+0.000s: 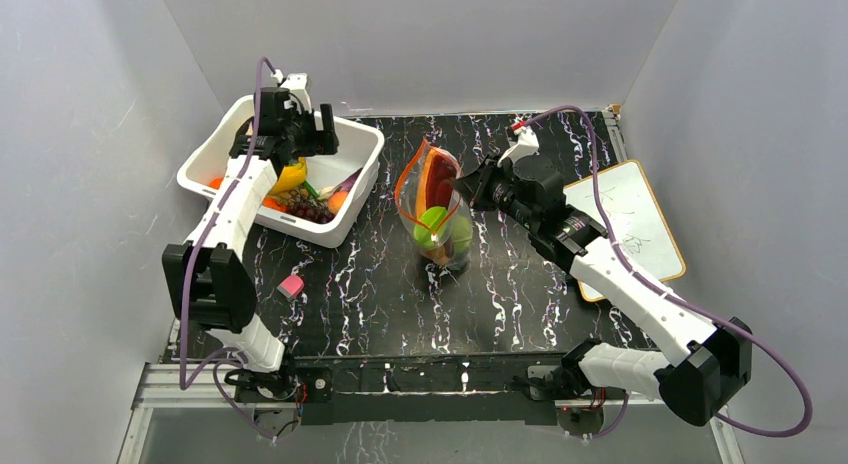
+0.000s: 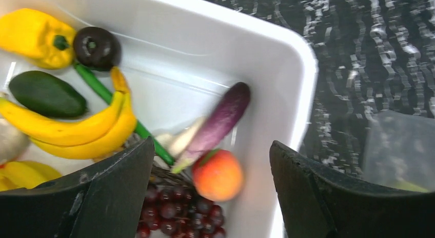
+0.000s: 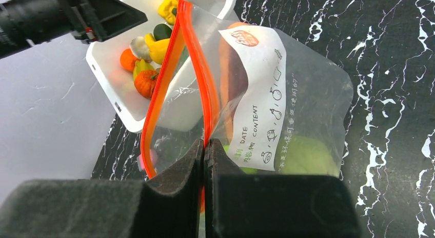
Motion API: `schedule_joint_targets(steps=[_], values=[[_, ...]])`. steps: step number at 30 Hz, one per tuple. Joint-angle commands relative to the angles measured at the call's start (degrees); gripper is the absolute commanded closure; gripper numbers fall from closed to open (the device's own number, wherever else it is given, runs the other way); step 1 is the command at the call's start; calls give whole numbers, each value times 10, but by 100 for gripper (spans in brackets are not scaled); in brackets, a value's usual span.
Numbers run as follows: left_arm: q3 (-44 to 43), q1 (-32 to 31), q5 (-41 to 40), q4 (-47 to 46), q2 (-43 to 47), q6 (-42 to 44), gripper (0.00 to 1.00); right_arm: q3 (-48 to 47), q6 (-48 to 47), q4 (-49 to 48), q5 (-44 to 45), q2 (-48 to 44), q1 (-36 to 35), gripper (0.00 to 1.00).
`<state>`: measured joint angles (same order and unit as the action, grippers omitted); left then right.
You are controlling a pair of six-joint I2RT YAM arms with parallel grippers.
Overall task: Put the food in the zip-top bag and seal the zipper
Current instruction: Pick up the fake fruit from the bin.
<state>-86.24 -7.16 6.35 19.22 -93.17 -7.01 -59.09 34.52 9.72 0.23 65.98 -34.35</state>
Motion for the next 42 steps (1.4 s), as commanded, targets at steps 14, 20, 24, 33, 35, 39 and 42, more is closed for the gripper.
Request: schedule_joint_targets(steps=[14, 20, 24, 33, 35, 39, 42], values=[[-55, 143, -26, -129, -131, 50, 32, -18, -8, -46, 14, -11, 2, 100], [-77, 156, 25, -163, -187, 52, 28, -35, -11, -40, 19, 5, 2, 100], [-101, 157, 41, -171, -230, 58, 26, -38, -11, -37, 23, 10, 2, 100], [-97, 158, 69, -216, -270, 59, 25, -50, -16, -33, 29, 29, 2, 100], [-102, 159, 68, -221, -282, 62, 25, -56, -18, -31, 30, 36, 2, 100], [-119, 162, 77, -229, -309, 64, 24, -68, -23, -28, 35, 46, 2, 100], [-134, 163, 81, -229, -328, 62, 23, -75, -24, -27, 39, 52, 2, 100]])
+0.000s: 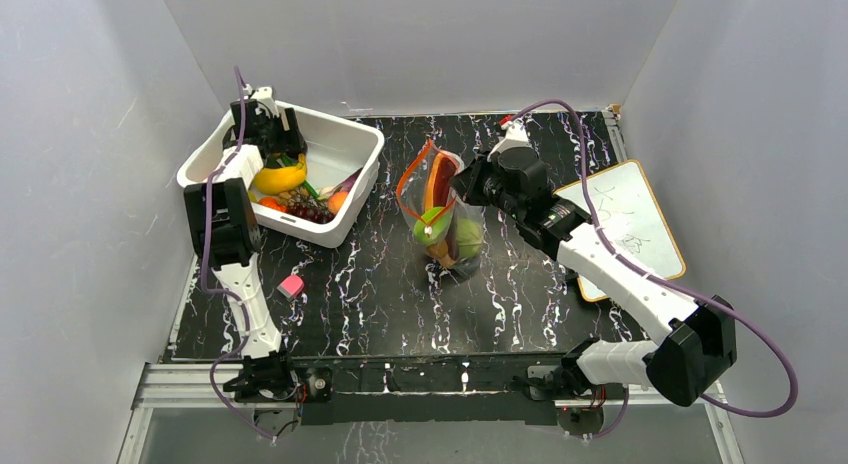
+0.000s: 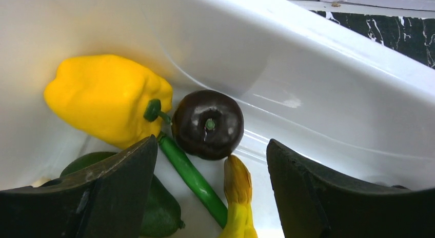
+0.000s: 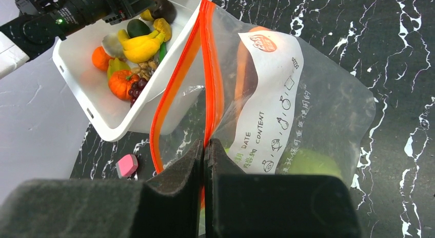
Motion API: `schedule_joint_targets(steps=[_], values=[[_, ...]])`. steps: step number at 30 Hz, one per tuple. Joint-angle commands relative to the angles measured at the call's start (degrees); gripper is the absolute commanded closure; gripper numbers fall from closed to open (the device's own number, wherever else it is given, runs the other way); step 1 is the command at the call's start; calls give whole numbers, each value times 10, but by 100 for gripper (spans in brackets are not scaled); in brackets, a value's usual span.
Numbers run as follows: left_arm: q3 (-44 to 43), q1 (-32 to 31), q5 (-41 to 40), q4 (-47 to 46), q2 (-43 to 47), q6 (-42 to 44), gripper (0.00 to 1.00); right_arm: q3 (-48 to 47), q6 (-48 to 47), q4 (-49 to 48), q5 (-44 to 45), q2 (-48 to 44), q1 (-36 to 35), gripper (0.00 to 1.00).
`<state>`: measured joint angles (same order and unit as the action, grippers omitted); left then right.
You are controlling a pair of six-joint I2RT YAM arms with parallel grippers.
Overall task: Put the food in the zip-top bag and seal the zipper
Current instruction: Pick up the fake fruit from the bin.
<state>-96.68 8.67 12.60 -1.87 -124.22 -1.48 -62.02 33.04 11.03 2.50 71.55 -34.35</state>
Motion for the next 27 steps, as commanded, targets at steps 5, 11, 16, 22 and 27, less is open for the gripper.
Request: schedule_joint_targets(steps=[5, 11, 16, 22, 27], values=[[-33, 7, 59, -50, -42, 9, 24, -50, -8, -37, 17, 7, 2, 100], [-46, 8, 75, -69, -71, 10, 30, -62, -7, -36, 16, 25, 2, 100], [-52, 8, 102, -73, -82, 10, 41, -80, -7, -33, 20, 32, 2, 100], [-38, 8, 90, -60, -58, 3, 49, -79, -2, -29, 10, 34, 2, 100], [-4, 7, 84, -60, -9, -25, 53, -71, 5, -23, 12, 25, 2, 100]])
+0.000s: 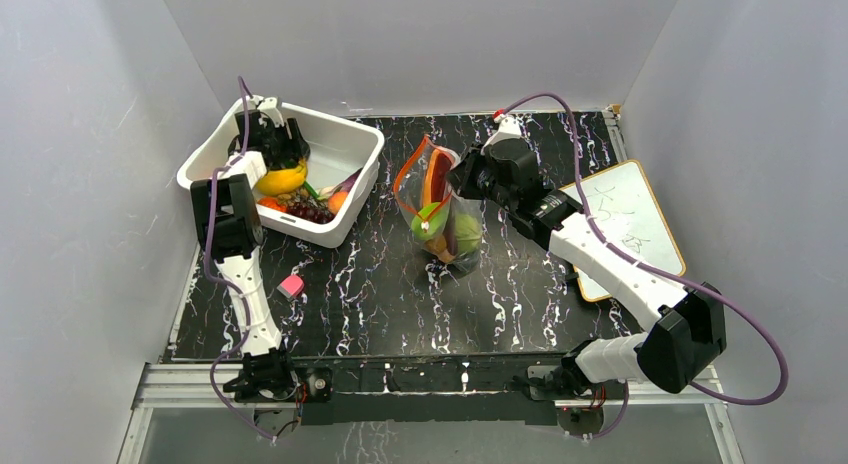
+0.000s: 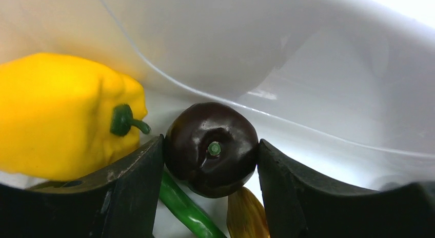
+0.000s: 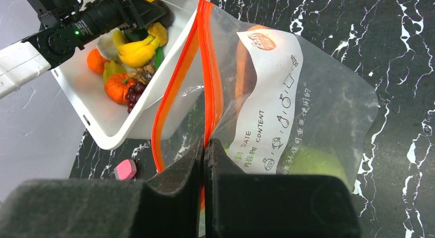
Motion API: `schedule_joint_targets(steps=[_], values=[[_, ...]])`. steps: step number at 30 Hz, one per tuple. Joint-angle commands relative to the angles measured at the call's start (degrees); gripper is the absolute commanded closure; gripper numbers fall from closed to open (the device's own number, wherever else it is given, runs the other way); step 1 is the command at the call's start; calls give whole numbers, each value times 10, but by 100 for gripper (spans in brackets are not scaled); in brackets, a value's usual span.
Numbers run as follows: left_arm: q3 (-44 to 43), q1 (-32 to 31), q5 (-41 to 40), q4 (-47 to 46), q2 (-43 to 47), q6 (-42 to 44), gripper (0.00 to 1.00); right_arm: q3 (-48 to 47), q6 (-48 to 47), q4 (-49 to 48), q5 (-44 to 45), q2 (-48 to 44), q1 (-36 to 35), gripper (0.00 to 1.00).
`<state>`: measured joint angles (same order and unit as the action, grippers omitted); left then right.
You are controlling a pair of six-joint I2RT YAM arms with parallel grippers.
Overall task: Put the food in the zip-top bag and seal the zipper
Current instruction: Pick up the fake fruit from the bin, then place the fake fruit in the zipper food storage bag.
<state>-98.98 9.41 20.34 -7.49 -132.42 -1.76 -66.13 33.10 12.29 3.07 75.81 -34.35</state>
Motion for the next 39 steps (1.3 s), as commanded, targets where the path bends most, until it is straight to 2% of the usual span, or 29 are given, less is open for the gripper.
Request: schedule_joint_targets(steps=[1, 6, 14, 26, 34, 39], values=[[23, 0, 9, 3, 79, -33, 53, -30, 4, -30, 9, -17, 2, 100], [70, 0, 51, 8, 140, -77, 56, -32, 0, -23, -2, -18, 2, 100], [126, 0, 42, 32, 232, -99, 57, -61, -12, 2, -16, -5, 2, 100], [177, 0, 62, 75, 328, -157, 58, -26, 9, -15, 2, -32, 2, 100], [199, 0, 131, 100, 396, -172, 57, -29, 8, -24, 10, -29, 2, 100], [237, -15, 193, 61, 442, -219, 57, -14, 20, -46, -4, -27, 2, 100]])
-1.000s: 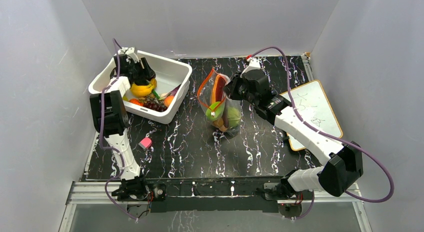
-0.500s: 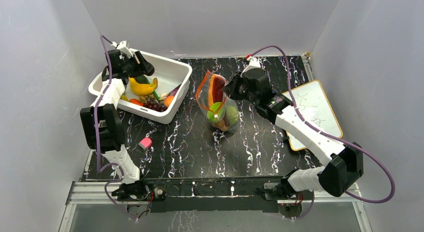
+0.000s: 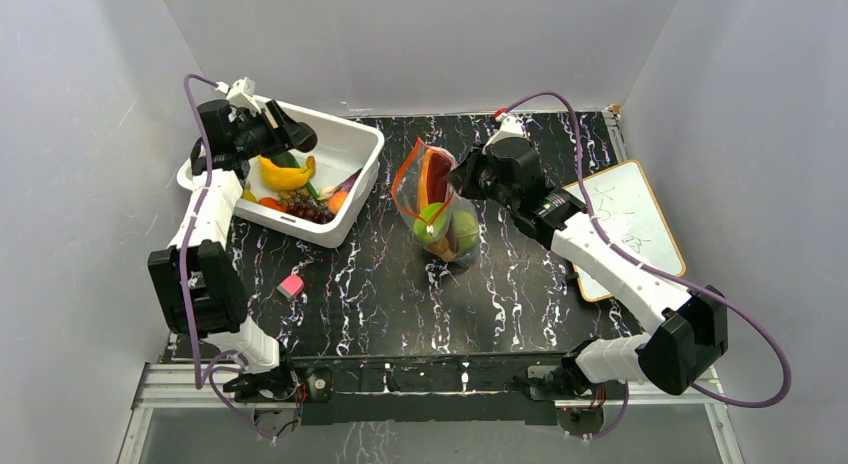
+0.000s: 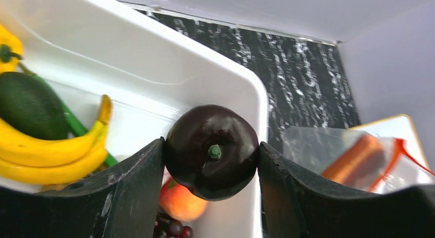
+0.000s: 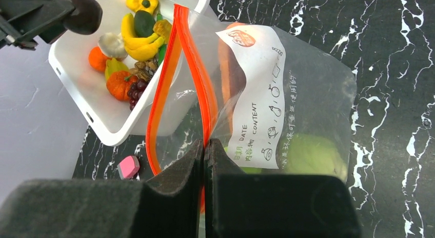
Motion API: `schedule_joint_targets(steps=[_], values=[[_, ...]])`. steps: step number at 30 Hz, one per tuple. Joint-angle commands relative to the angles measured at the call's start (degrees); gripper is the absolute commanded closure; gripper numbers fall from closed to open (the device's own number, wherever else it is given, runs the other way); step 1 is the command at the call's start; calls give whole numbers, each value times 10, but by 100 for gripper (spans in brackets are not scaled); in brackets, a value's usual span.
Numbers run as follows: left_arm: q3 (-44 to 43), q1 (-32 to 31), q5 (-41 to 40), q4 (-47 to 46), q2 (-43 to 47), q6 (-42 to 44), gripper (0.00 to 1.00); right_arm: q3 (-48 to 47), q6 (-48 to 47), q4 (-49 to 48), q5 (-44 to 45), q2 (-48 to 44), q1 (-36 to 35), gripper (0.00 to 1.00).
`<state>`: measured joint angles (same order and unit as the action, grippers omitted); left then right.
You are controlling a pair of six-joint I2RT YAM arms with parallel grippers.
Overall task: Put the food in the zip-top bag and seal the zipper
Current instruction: Place the fake fruit in the zipper food storage bag.
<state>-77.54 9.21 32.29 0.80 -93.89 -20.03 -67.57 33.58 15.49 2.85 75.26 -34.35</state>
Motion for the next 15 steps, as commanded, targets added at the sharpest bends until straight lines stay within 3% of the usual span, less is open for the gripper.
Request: schedule_joint_targets(steps=[1, 15], values=[[23, -18, 82, -21, 63, -39, 57, 1, 18, -81, -3, -21, 2, 100], [57, -116, 187, -11, 132, -85, 57, -5, 52, -102, -7, -13, 2, 100]])
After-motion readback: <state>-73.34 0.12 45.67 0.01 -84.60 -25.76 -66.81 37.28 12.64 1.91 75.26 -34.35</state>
